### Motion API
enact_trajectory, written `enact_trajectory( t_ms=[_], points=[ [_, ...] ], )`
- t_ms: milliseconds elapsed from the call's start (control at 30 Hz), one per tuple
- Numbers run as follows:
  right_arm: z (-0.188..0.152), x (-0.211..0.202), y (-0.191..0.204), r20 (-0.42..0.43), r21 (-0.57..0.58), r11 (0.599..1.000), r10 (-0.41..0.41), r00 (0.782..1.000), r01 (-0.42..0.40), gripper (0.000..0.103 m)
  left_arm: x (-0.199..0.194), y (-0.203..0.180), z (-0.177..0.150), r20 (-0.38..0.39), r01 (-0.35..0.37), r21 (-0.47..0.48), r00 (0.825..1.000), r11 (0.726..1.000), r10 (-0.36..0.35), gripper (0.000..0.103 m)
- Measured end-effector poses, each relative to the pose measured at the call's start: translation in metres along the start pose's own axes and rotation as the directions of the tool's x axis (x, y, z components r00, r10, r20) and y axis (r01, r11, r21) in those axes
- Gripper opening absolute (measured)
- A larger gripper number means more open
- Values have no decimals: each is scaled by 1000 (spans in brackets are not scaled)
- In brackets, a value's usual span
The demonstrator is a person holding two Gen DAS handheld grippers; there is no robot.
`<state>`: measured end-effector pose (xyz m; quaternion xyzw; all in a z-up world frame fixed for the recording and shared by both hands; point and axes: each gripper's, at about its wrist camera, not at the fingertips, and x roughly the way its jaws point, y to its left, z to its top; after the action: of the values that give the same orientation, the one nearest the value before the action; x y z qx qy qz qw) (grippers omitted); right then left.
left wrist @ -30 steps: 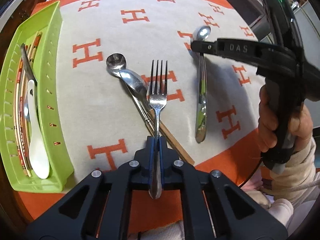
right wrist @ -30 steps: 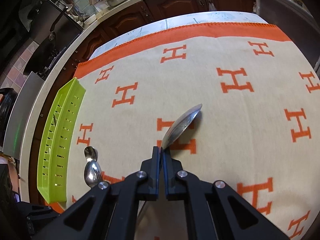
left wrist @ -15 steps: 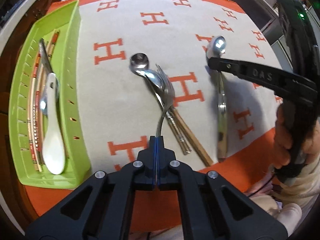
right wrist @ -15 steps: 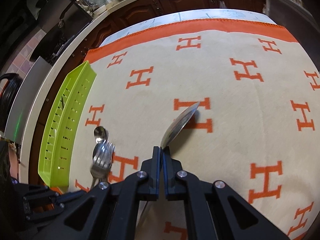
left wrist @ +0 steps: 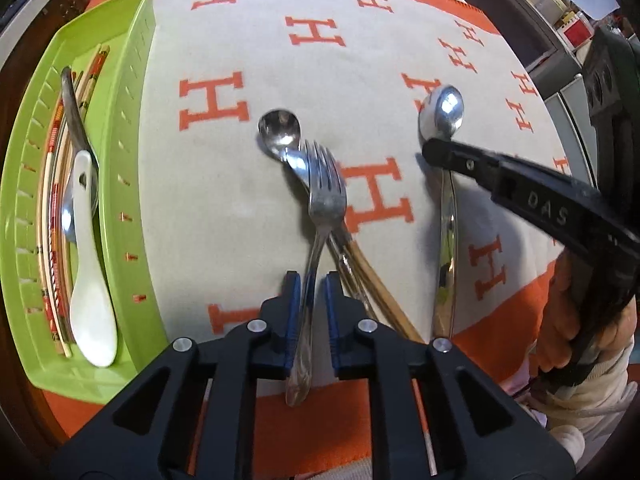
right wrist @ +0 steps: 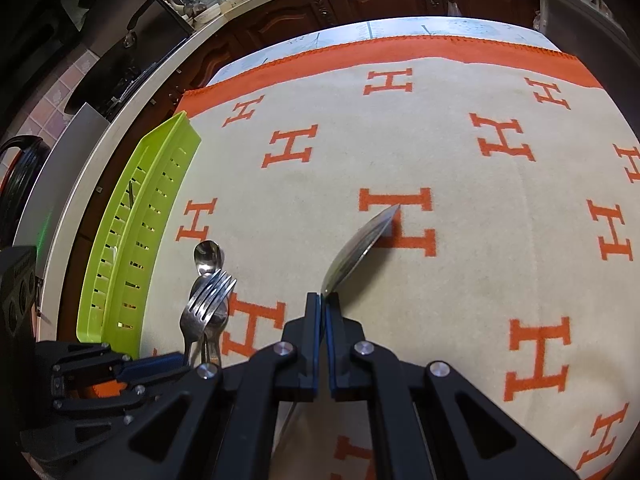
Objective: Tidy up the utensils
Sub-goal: 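Grasp a long steel spoon with the right tool while the left tool grasps a steel fork, then carry the spoon and fork into the green tray and open both tools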
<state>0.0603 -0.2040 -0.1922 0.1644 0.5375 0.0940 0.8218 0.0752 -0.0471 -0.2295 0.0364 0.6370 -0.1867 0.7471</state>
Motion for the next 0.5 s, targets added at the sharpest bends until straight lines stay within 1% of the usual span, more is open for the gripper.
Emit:
enact_trajectory(
  t_ms=[233,267,300,400,500],
  points=[
    [1,1,-1,1,6,1000,16,1000,-16,3,3,-3,16,49,-14,18,999,1000,13,10],
    [1,2,-1,1,8,1000,20,1000,-20,3,5,-4,19,57,-11,17,998,1000,10,9],
    [1,2,-2,1,9,1000,24,1000,-24,3,5,-3,20,66,-15,16,998,1000,14,4],
    [2,2,-2,1,10,1000,25,1000,-25,3,6,-2,23,79,-12,-5,997,1000,13,4],
    [1,2,-1,-8,16,998,53,999,-53,3,1,0,19,88,-13,-16,996,1000,14,3]
  ],
)
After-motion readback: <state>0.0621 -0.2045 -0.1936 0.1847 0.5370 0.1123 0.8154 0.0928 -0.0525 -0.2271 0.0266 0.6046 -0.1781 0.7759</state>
